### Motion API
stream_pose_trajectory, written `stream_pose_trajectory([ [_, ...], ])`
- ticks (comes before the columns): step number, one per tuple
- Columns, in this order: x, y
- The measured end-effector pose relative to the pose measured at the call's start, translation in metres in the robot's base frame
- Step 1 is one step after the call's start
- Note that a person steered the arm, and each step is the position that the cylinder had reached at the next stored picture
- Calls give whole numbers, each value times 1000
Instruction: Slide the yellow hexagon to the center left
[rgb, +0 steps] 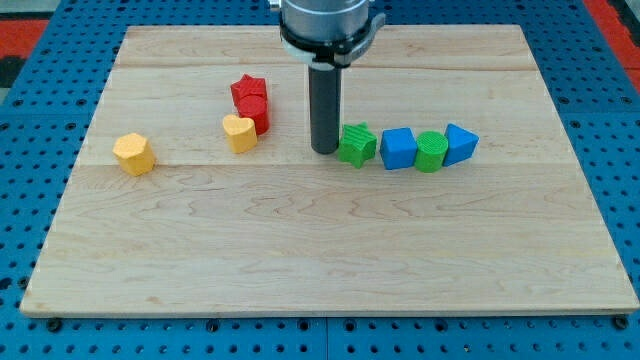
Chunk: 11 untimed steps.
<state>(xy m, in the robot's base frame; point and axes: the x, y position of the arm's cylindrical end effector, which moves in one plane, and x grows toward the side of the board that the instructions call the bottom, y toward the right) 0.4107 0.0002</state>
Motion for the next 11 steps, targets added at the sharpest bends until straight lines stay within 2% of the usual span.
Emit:
stream_pose_trajectory([
  [3, -4, -157],
  [5, -17, -121],
  [6, -45, -125],
  [7, -64, -165],
  [8, -55, -205],
  [9, -40, -216],
  [10, -68, -191],
  [11, -71, -151],
])
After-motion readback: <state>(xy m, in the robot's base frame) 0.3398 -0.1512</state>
